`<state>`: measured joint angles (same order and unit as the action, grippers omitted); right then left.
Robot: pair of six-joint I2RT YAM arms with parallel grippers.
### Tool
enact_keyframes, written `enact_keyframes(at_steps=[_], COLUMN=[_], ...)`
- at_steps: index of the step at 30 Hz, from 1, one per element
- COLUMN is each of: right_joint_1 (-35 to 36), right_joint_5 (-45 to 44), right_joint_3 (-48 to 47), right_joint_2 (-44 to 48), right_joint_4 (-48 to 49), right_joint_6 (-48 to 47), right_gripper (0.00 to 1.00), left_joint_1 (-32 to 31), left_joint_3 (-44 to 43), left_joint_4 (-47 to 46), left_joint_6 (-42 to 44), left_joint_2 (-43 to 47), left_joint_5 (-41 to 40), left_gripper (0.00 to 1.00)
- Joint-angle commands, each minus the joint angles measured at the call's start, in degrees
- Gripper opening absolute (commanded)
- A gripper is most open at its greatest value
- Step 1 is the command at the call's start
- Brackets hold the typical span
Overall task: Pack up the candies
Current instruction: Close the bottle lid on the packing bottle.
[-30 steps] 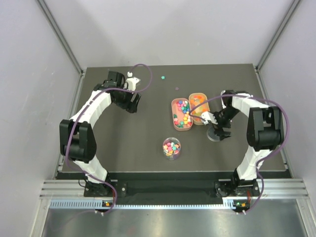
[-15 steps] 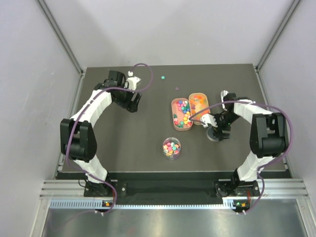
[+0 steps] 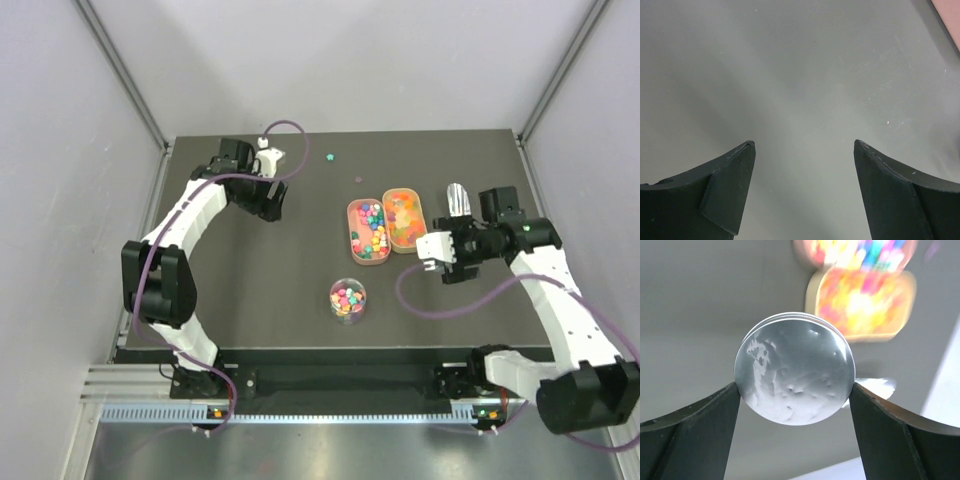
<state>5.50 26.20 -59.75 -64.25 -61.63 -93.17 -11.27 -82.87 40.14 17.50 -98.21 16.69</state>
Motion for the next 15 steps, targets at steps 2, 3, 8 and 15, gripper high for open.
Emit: enact_keyframes(at_steps=[2, 3, 8, 15], right_joint_1=[14.76, 16.98, 28.66, 38.88], right_joint_5=[4.74, 4.65, 5.62, 2.03], right_joint_3=[-4.85, -6.33, -10.47, -16.43], right_joint_2=[-0.25, -1.22, -9.83, -17.92], right_joint_4=[0.27, 1.06, 5.63, 3.99], right_joint_6=[12.02, 16.22, 25.83, 26.38], right_gripper=[0.83, 0.82, 0.79, 0.81], left_joint_1=[0.10, 0.02, 0.11, 0.54], left_joint_3=[1.03, 1.57, 3.16, 8.60], left_joint_4=[-3.67, -3.67, -1.92, -1.56], left_joint_6=[-7.38, -7.91, -7.66, -6.34], left_joint_2=[1.71, 2.15, 3.99, 11.45], left_joint_5=[-3.76, -4.38, -7.19, -4.82], left_gripper=[0.87, 0.88, 0.87, 0.87])
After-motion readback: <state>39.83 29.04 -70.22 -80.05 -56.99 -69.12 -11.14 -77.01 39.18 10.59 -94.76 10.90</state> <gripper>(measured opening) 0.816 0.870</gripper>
